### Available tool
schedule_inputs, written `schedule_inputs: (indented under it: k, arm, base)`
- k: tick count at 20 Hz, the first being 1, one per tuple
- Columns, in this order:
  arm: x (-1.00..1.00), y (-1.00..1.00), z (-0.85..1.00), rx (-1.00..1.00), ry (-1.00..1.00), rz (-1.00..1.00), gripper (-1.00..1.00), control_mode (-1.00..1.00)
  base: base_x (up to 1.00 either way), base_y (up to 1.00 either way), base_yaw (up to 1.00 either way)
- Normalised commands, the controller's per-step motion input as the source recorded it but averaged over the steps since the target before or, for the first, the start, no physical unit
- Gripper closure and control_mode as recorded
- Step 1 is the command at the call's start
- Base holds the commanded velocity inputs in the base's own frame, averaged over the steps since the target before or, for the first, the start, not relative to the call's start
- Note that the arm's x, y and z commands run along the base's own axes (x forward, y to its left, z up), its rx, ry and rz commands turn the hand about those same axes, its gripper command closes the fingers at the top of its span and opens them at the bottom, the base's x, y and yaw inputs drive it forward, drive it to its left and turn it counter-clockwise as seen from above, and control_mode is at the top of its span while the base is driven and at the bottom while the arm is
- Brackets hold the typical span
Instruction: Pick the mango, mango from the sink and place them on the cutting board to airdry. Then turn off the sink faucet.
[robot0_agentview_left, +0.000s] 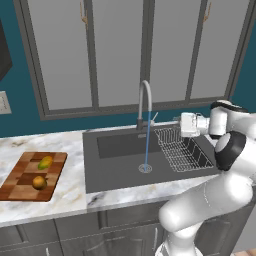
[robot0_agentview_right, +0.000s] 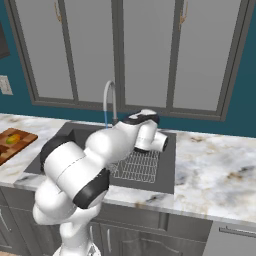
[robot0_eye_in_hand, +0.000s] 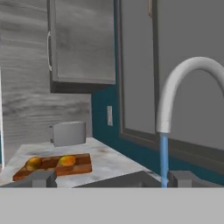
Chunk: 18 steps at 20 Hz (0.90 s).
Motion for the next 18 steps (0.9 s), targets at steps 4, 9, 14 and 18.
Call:
schedule_inputs:
  k: [4,9,14,18]
  arm:
    - [0.29,0.05,0.0,0.0,0.01,-0.01,-1.0,-1.0]
    - [0.17,0.01,-0.14,0.01,0.0,-0.01,-1.0,-1.0]
    - [0.02,0.0,-0.19,0.03,0.0,-0.01,-1.0,-1.0]
    - [0.12,0.0,-0.03,0.01,0.0,-0.01,-1.0,-1.0]
  base:
    - [0.0,0.0,0.0]
    - [0.0,0.0,0.0]
    - [0.0,0.0,0.0]
    - [0.0,0.0,0.0]
